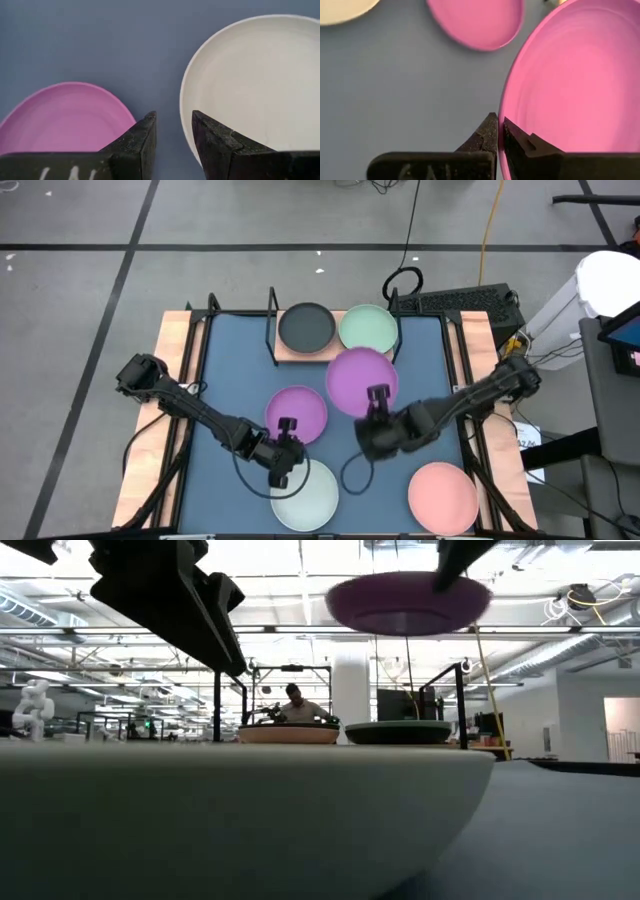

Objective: Place and stack plates onto a shelf
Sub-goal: Stack the purple bowl on the green bowl

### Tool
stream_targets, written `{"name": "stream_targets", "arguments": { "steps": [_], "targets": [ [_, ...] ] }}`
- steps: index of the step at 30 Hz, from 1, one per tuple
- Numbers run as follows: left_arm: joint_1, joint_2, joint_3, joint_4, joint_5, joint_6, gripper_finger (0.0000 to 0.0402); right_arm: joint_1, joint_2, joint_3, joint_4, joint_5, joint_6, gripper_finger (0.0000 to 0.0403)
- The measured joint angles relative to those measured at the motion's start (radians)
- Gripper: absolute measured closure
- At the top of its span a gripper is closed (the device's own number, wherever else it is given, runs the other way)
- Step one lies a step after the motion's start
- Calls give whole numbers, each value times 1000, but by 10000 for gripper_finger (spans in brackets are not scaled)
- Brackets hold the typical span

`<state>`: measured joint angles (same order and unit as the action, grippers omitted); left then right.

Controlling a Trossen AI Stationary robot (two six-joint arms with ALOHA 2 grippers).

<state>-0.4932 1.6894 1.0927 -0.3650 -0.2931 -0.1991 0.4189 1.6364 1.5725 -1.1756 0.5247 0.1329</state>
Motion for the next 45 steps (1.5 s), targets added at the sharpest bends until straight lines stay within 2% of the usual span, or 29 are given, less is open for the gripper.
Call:
{"name": "stream_targets", "arguments": {
  "steps": [6, 8, 15, 21, 29, 37, 45],
  "targets": [
    [15, 0, 0, 2, 0, 71, 270, -140, -64, -73, 209, -7, -217, 402],
    [26, 0, 0, 2, -1, 73, 270, -191, -71, -93, 257, -38, -280, 402],
    [61, -7, 0, -25, -1, 93, 270, -355, -72, -107, 281, -146, -380, 401],
    [99, -17, 0, -109, -3, 116, 270, -480, -72, -107, 280, -182, -419, 401],
    [157, -17, 0, -89, 0, 152, 270, -617, -71, -168, 334, -238, -471, 401],
    [184, -17, 0, -32, 31, 150, 270, -697, -71, -284, 457, -293, -512, 401],
    [184, -17, 0, 4, 31, 133, 270, -749, -71, -371, 518, -290, -523, 401]
  ]
}}
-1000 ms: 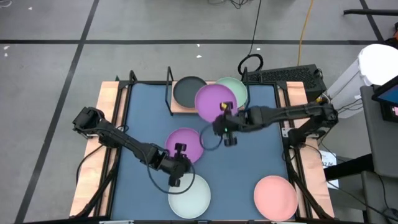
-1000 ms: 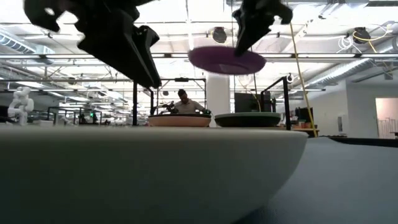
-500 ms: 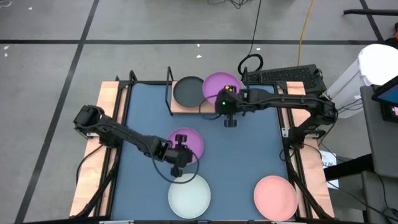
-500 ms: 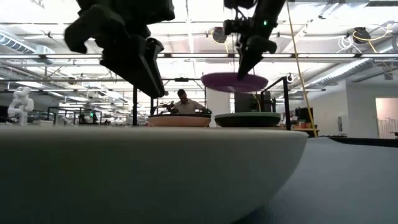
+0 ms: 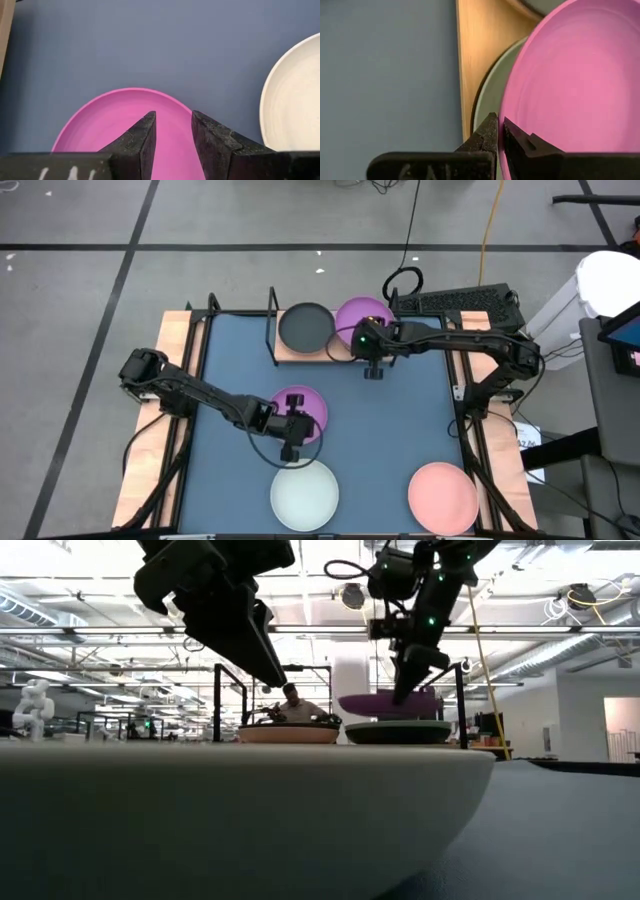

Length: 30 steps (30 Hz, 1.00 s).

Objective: Place and stack plates onto a shelf
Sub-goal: Stack the purple bowl on the green bowl

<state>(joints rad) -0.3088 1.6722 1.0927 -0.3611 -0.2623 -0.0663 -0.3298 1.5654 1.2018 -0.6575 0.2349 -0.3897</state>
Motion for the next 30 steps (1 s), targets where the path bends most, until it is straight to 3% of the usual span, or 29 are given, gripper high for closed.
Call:
{"name": "stream_targets", "arguments": {
  "steps": [30],
  "targets": [
    [-1, 0, 0, 0, 0, -51, 270, -12, 0, -32, 20, 3, 22, 401]
  ]
}}
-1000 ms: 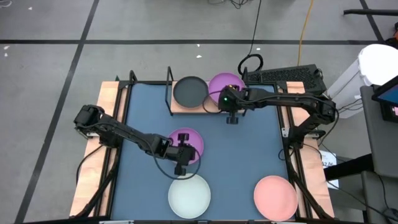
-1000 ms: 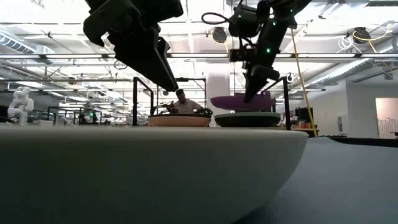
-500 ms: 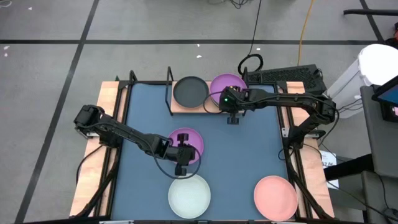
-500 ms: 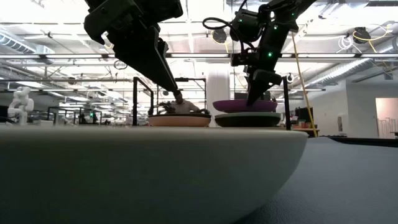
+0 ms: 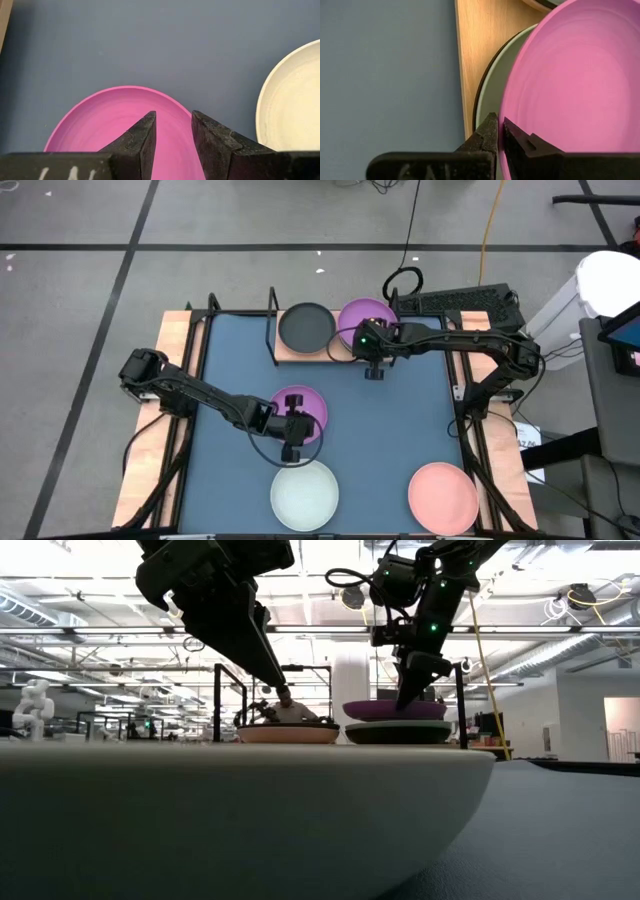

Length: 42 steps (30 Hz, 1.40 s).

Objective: Place and stack plates onto a shelf
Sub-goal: Stack the purple bowl on the green bowl, then stack the green bowl on the black bowl

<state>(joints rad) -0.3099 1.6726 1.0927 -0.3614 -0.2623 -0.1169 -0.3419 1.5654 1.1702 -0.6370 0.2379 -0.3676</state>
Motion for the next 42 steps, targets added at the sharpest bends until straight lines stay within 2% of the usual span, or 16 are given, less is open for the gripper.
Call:
{"name": "stream_targets", "arguments": {
  "steps": [12, 19, 23, 32, 42],
  "targets": [
    [0, 0, 0, 0, 0, -14, 270, 1, 0, 0, 11, 5, 15, 340],
    [0, 0, 0, 0, 0, -15, 270, 51, -48, 0, 24, 5, 49, 333],
    [0, 0, 0, 0, 0, -19, 270, 100, -107, 0, -2, 0, 128, 332],
    [0, 0, 0, 1, 0, -29, 270, 324, -222, 0, -181, -1, 461, 332],
    [0, 0, 1, 11, 0, -55, 270, 658, -232, 0, -246, -2, 842, 332]
  ]
}}
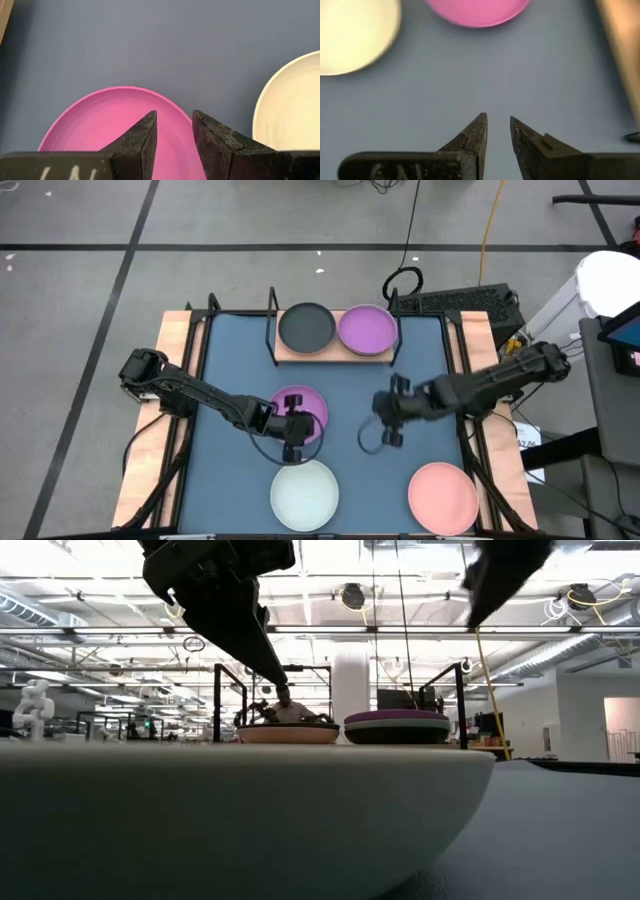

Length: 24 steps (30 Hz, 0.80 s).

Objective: Place and stack plates onto a shelf
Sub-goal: Stack the green bowl on the black bowl

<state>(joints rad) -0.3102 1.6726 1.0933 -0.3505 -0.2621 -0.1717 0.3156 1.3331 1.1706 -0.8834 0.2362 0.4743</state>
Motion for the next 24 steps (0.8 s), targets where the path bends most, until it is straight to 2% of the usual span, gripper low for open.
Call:
{"name": "stream_targets", "arguments": {
  "steps": [3, 9, 12, 16, 20, 24],
  "targets": [
    [-2, 0, 0, -11, 2, -34, 270, 103, 0, 0, -8, -1, 122, 332],
    [-29, 0, 0, -20, 26, -55, 270, 285, 14, 0, -12, 103, 297, 332],
    [-48, 0, 0, -43, 22, -76, 270, 351, 34, 0, -12, 104, 374, 332],
    [-68, 0, 1, -122, 8, -179, 270, 416, 73, 0, -12, 126, 457, 332],
    [-97, 0, 1, -179, 19, -293, 270, 440, 101, 0, -13, 84, 491, 332],
    [-140, 0, 1, -177, 44, -325, 270, 465, 134, 0, -8, 73, 552, 332]
  ]
}}
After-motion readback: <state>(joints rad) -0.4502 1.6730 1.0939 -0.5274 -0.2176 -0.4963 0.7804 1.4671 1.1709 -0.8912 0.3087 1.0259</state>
